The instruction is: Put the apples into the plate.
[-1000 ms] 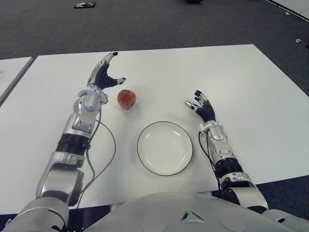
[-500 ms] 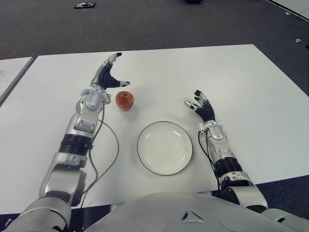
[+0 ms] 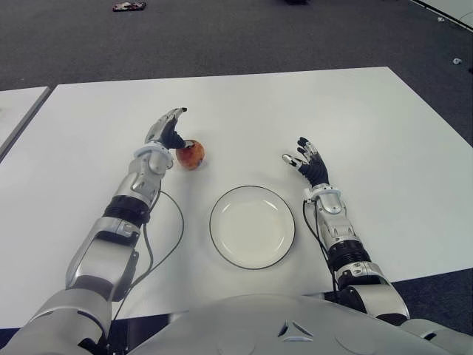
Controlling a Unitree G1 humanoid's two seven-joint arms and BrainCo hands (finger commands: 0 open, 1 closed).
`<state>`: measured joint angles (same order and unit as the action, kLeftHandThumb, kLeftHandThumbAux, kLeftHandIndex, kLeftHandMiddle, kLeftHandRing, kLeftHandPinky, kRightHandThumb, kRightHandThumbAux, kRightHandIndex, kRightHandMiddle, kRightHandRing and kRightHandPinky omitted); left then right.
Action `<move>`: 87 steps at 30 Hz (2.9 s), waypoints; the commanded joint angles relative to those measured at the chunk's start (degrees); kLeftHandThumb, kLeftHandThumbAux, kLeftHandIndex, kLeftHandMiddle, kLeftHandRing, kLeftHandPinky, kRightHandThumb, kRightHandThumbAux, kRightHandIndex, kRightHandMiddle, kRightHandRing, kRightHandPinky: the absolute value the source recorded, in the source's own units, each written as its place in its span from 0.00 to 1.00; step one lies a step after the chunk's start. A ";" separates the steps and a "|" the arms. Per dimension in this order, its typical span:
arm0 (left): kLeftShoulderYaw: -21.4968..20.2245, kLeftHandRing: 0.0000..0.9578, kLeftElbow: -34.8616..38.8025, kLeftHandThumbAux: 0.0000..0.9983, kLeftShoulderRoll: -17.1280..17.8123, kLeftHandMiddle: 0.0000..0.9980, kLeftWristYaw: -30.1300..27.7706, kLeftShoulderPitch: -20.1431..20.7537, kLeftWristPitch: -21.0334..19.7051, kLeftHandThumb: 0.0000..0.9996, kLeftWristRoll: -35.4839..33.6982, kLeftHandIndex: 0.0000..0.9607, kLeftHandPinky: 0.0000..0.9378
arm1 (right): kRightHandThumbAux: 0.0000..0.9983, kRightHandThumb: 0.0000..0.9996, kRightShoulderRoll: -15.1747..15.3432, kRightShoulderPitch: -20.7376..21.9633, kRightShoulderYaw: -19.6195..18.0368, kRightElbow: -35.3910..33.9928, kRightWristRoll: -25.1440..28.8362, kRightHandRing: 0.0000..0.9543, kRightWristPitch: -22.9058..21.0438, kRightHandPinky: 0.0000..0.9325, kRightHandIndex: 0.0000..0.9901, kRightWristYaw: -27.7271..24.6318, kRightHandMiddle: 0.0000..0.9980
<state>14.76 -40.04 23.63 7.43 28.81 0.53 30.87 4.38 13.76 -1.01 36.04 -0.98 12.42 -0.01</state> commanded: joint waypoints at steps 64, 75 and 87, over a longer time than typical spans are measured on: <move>0.88 0.00 4.81 0.16 -0.93 0.00 -0.30 -4.48 -0.09 0.19 -2.44 0.00 0.00 | 0.68 0.16 -0.57 0.72 0.79 4.40 -1.58 0.00 -0.47 0.03 0.00 0.48 0.00; -0.38 0.00 8.50 0.16 -0.98 0.00 -2.17 -6.29 -0.99 0.19 -3.42 0.00 0.00 | 0.67 0.16 -0.50 0.57 0.82 4.21 -1.57 0.01 -0.31 0.03 0.00 0.28 0.01; -1.44 0.00 11.14 0.15 -0.99 0.00 -3.87 -7.76 -0.56 0.21 -4.58 0.00 0.00 | 0.67 0.18 -0.60 0.40 0.82 4.30 -1.46 0.03 0.30 0.04 0.00 0.15 0.02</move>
<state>13.82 -29.31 22.46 4.79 22.03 0.20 26.77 4.30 15.17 -0.71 38.84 -2.01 13.83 0.69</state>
